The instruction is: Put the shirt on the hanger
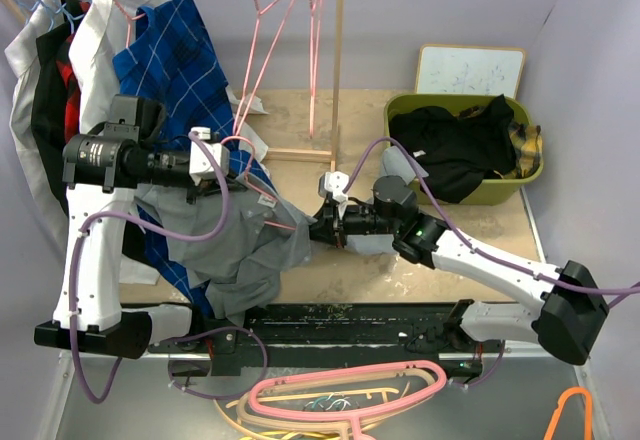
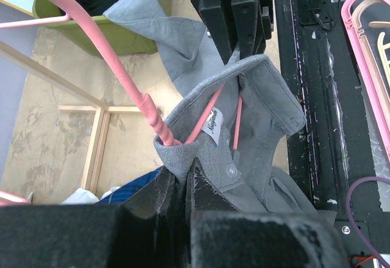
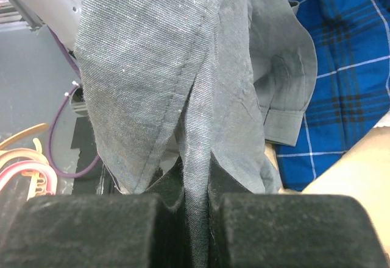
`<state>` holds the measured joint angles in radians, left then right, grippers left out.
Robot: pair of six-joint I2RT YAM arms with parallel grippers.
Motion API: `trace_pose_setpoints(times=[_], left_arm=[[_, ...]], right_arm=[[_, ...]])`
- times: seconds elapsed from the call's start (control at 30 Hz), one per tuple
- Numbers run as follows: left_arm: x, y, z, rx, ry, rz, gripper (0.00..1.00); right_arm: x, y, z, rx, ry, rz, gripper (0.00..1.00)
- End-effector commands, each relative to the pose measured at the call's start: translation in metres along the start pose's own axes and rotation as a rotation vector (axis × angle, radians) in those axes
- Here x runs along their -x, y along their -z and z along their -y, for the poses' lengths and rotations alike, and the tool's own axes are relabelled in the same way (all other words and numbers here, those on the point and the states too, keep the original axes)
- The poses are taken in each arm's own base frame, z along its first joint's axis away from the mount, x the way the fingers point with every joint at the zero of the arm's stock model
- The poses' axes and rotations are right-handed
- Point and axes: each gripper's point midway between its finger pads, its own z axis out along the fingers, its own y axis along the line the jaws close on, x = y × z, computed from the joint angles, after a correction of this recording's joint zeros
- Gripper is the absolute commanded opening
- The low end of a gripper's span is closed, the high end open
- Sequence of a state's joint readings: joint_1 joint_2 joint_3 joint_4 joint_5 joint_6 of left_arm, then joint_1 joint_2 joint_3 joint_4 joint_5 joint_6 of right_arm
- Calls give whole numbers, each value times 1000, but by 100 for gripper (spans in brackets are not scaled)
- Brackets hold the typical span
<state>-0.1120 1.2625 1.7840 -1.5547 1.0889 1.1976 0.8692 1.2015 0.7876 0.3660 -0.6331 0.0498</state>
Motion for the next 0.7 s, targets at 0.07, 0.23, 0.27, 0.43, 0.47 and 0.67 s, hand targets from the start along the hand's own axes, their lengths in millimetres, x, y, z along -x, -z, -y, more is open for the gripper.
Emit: trace_pose_setpoints(times=[0.07,0.23,0.27,0.43,0.47,0.67], left_arm=[[17,-1,1,-14,-35,90,0],[13,-3,1,-23,-26,93,0],[13,-3,1,-24,-26,95,0],[14,-3,1,-23,-28,95,0],[14,-3,1,-23,-28,96,0],[16,-3,1,-23,-31,101,0]], right_arm=[[69,6,5,-52,76,148,4],[92,4,-3,-9,53,196,6],[95,3,-7,12,47,201,10],[102,0,-18,85,23,212,19],[103,0,-18,90,21,215,18],[95,-7,-14,91,3,203,2]])
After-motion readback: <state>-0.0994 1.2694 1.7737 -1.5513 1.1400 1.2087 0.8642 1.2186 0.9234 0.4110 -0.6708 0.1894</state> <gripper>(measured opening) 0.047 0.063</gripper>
